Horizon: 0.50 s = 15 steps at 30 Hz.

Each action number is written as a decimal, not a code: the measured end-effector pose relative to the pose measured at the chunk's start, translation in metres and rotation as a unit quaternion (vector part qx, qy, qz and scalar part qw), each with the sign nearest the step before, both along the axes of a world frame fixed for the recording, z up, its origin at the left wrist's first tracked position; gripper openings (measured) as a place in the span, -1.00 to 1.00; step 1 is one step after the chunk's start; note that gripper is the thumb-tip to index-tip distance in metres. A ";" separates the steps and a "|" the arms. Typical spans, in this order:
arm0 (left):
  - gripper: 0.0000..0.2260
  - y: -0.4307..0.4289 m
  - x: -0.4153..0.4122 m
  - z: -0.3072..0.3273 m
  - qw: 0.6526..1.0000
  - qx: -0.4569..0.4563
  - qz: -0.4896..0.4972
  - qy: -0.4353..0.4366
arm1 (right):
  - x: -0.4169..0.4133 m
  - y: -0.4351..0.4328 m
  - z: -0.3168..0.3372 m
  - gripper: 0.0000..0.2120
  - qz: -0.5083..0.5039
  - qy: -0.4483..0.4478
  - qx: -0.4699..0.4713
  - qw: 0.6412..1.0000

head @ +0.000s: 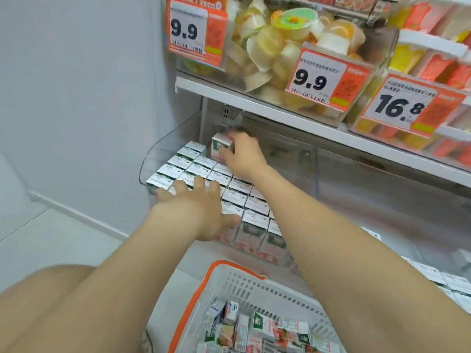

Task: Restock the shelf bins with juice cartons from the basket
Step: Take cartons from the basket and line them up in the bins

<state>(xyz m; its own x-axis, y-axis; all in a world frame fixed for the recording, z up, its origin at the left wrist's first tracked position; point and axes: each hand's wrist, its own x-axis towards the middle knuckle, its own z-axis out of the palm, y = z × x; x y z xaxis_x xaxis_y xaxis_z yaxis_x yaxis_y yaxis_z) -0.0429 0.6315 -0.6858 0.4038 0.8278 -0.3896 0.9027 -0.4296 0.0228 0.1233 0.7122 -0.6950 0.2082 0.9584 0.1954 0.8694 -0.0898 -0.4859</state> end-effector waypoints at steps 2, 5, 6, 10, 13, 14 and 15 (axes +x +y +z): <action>-0.18 -0.001 -0.001 0.001 1.000 0.011 -0.009 0.014 | -0.002 0.012 -0.006 -0.81 0.048 0.007 -0.085 0.995; -0.19 -0.001 -0.002 0.000 0.999 0.029 -0.020 0.020 | -0.006 0.020 -0.010 -0.75 0.067 0.008 -0.152 0.986; -0.20 -0.001 -0.003 -0.001 0.999 0.033 -0.021 0.022 | -0.006 0.021 -0.010 -0.72 0.067 0.003 -0.156 0.985; -0.26 -0.007 -0.003 0.002 0.999 0.041 -0.024 0.011 | -0.010 0.005 -0.005 -0.66 0.043 -0.022 -0.124 0.991; -0.39 -0.018 -0.003 0.004 0.996 0.061 -0.047 -0.038 | -0.018 -0.029 0.004 -0.60 0.033 -0.003 -0.021 0.999; -0.43 -0.023 -0.003 0.003 0.994 0.064 -0.055 -0.062 | -0.021 -0.044 0.006 -0.61 0.035 0.002 0.013 0.999; -0.47 -0.029 -0.003 0.004 0.992 0.064 -0.061 -0.088 | -0.024 -0.060 0.008 -0.63 0.036 0.002 0.047 0.998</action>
